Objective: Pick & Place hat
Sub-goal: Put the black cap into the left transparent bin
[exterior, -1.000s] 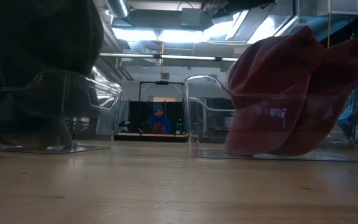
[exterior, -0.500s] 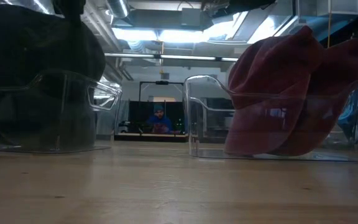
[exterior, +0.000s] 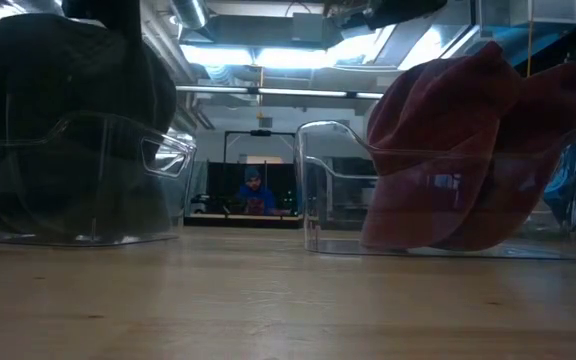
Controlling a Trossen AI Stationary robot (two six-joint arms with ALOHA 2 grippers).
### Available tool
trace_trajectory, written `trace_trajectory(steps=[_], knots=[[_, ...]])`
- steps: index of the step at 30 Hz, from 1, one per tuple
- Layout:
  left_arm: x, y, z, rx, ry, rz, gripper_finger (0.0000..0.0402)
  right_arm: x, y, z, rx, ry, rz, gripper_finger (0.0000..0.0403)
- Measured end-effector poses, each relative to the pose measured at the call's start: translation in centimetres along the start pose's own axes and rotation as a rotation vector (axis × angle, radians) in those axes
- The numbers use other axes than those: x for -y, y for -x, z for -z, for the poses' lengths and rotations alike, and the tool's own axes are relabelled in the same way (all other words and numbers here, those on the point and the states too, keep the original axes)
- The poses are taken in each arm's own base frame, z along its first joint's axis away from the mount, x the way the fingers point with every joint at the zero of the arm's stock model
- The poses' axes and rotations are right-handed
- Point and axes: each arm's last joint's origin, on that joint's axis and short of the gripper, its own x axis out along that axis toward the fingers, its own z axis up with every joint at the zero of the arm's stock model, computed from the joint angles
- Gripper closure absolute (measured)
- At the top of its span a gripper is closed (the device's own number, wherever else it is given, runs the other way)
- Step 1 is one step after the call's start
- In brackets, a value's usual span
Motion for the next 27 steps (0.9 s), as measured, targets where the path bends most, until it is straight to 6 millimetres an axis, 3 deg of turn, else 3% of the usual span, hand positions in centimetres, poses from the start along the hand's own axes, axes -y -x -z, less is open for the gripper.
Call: trace_trajectory(steps=[8,20,27], knots=[[-0.4,0.2,0.8,-0.004,-0.033,-0.079,0.0322,0.0,0.0,0.3,-0.025,0.013,0.000,0.0192],[-0.7,0.3,1.4,0.042,-0.095,-0.184,0.0318,-0.1,0.0,0.3,-0.026,-0.013,-0.018,0.0192],[-0.8,0.3,1.5,0.036,-0.067,-0.189,0.0271,-0.1,0.0,0.3,-0.026,-0.013,-0.018,0.0192]])
